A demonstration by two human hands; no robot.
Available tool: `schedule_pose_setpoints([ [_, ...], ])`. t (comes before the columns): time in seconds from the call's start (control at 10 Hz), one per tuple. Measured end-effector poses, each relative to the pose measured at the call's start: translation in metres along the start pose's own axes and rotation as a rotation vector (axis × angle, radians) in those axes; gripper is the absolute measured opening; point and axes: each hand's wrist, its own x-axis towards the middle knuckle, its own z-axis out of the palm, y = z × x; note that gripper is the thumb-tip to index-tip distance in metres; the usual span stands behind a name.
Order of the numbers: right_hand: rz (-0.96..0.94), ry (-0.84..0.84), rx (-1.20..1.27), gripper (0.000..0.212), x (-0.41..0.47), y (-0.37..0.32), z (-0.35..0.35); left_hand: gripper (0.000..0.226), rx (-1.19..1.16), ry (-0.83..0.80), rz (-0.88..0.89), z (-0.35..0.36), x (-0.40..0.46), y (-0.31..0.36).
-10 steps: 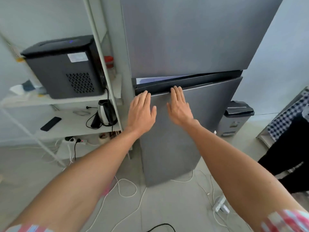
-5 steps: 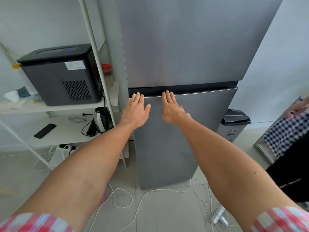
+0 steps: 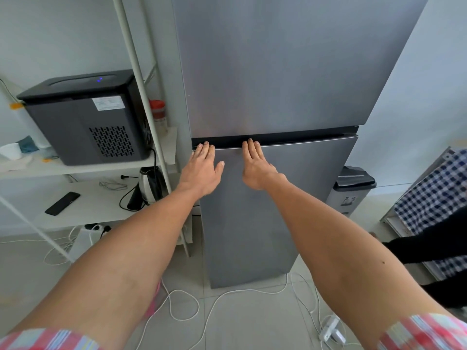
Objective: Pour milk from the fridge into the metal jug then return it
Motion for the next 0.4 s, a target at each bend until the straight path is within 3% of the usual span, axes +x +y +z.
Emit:
schedule_pose_setpoints([
  [0.2,-0.012,0.011,0.102,0.080,-0.004,-0.002,-0.006,0.066,-0.032,-0.006,0.015,0.000,0.002,-0.003],
  [0.3,-0.002,0.190,0.302,0.066,-0.021,-0.010,-0.015,0.067,-0.151,0.058,0.036,0.001,-0.003,-0.007],
  [0.4,0.044,0.524,0.718,0.045,-0.048,-0.020,-0.029,0.066,-0.377,0.099,0.028,0.010,-0.031,-0.013],
])
